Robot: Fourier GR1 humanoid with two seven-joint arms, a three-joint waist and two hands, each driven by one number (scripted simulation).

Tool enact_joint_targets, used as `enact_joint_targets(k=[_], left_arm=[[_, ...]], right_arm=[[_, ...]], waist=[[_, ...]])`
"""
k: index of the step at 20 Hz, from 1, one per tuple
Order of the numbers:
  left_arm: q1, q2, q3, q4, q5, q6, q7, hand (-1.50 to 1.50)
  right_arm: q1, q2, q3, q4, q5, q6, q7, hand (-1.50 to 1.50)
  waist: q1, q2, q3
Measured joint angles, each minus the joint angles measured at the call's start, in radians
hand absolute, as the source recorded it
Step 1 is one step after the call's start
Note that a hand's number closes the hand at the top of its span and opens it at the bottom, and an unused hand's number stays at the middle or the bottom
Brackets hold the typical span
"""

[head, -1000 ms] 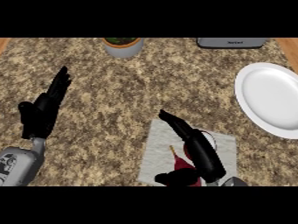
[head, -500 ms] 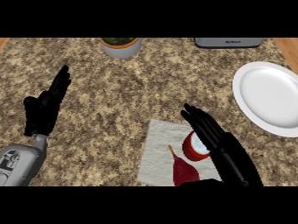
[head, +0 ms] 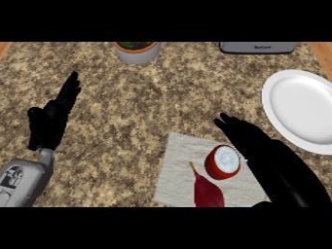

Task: Pick the can from the placemat and place it in the plate

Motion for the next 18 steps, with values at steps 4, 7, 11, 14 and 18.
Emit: enact_joint_targets(k=[4, 7, 11, 14, 18], left_arm=[[-0.003, -0.020, 0.007, 0.017, -0.024, -0.005, -0.003, 0.00], [0.009, -0.033, 0.025, 0.027, -0.039, -0.019, -0.021, 0.00], [0.023, -0.053, 0.044, 0.021, -0.060, -0.038, -0.027, 0.00], [0.004, -0.060, 0.058, 0.020, -0.067, -0.051, -0.009, 0.00], [-0.012, -0.073, 0.076, 0.028, -0.082, -0.067, 0.002, 0.00]], right_arm=[[-0.053, 0.020, -0.048, 0.019, -0.072, 0.122, 0.093, -1.50], [-0.032, 0.044, -0.062, 0.050, -0.061, 0.157, 0.082, -1.50], [-0.055, 0.113, -0.063, 0.104, -0.037, 0.209, 0.094, -1.50], [-0.050, 0.140, -0.036, 0.162, 0.008, 0.225, 0.084, -1.50], [-0.030, 0.161, -0.022, 0.219, 0.061, 0.250, 0.051, -1.50]], waist=[[0.002, 0.002, 0.001], [0.002, 0.002, 0.002], [0.004, 0.002, 0.002], [0.004, 0.003, 0.002], [0.003, 0.003, 0.002]])
